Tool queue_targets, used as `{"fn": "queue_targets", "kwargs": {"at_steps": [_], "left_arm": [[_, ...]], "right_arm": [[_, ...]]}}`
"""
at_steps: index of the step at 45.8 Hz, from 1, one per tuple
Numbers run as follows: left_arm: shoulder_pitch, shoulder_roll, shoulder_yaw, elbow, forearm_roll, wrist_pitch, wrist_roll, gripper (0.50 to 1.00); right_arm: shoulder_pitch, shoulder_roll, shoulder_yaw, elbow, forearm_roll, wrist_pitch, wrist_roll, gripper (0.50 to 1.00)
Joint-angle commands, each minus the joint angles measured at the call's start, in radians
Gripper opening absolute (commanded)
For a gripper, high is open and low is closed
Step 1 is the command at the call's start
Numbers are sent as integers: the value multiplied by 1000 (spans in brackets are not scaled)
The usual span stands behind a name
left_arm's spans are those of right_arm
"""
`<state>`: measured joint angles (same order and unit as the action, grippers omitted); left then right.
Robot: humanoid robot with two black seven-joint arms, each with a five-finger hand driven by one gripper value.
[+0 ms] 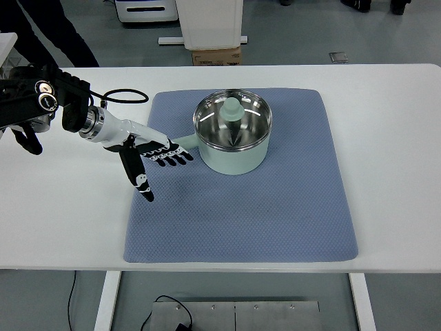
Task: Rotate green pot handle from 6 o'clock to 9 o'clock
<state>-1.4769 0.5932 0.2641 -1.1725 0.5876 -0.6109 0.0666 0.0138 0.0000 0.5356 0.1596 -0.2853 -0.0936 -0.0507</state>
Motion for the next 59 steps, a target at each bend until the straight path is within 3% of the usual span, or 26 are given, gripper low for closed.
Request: {"fn": "queue_targets", "kwargs": {"at_steps": [1, 26, 47, 59], "left_arm": [[4, 0, 0, 20, 0, 0, -1, 1000], [-2, 36, -3, 86, -2, 0, -2, 1000], [-52, 68, -9, -58, -75, 0, -4, 1000], [-149, 68, -89, -35, -319, 0, -7, 1000]], "right_arm": [[0, 0, 0, 0, 0, 0, 0, 1000], [0, 0, 0, 0, 0, 0, 0, 1000], [0, 0, 1, 0, 0, 0, 0, 1000], [0, 0, 0, 1, 0, 0, 0, 1000]]}}
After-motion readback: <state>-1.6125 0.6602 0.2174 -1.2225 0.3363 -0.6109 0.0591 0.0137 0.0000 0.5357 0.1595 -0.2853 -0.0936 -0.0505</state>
